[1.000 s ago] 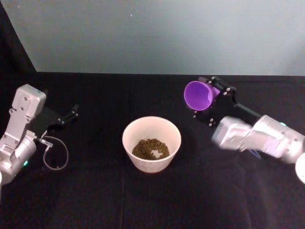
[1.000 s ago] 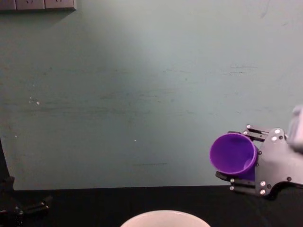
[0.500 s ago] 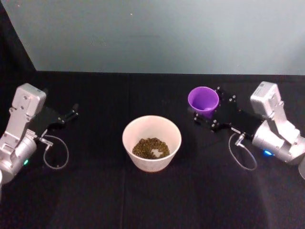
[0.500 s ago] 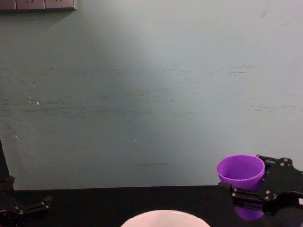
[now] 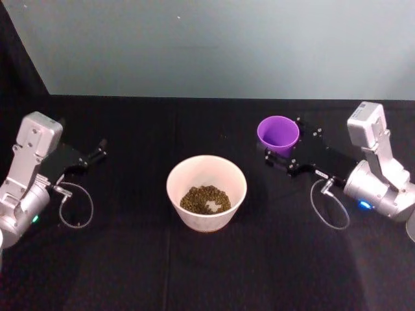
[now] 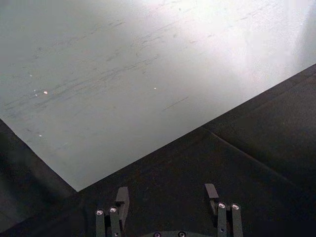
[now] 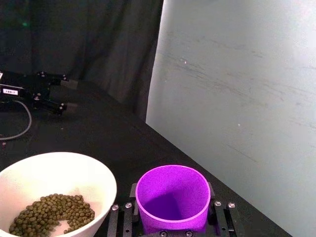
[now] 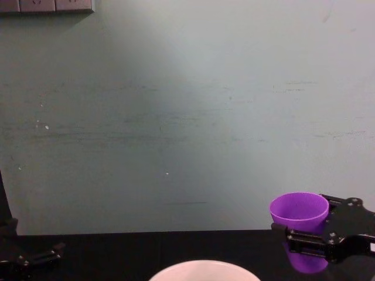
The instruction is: Pick up the cup and pour the mung beans from the cup into the bowl.
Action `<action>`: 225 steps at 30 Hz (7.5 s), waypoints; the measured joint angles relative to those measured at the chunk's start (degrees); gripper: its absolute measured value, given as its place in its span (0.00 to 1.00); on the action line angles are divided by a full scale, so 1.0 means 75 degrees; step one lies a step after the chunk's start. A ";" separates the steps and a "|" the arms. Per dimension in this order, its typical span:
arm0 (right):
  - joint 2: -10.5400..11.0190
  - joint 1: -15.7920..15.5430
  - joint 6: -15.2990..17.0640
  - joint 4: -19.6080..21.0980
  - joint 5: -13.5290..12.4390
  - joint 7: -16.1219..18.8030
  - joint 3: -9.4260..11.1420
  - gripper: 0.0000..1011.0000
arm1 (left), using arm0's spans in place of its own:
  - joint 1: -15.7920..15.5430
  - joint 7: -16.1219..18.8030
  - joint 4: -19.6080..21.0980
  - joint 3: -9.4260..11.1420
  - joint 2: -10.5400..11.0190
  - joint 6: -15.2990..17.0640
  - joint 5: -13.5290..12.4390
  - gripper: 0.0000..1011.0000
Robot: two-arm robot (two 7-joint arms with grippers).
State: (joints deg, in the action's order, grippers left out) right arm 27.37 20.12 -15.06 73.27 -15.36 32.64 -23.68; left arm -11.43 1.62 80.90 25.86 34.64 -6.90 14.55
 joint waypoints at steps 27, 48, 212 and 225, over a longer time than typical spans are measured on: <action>-0.0651 0.0503 -0.0670 -0.2276 -0.2059 0.2023 0.0366 0.74 | 0.0000 0.0000 0.0000 0.0000 0.0000 0.0000 0.0000 0.99; -0.0629 0.0572 -0.0787 -0.2515 -0.1246 0.1516 0.0047 0.74 | 0.0000 0.0000 0.0000 0.0000 0.0000 0.0000 0.0000 0.99; -0.0684 -0.1262 0.1239 0.0590 -0.1125 -0.1568 0.1773 0.99 | 0.0000 0.0000 0.0000 0.0000 0.0000 0.0000 0.0000 0.99; -0.0684 -0.1262 0.1239 0.0590 -0.1125 -0.1567 0.1774 0.99 | 0.0000 0.0000 0.0001 0.0000 0.0000 0.0000 0.0000 0.99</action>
State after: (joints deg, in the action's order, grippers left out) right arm 22.24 10.65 -5.76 77.70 -23.80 20.88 -10.38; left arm -11.43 1.62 80.90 25.86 34.65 -6.90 14.55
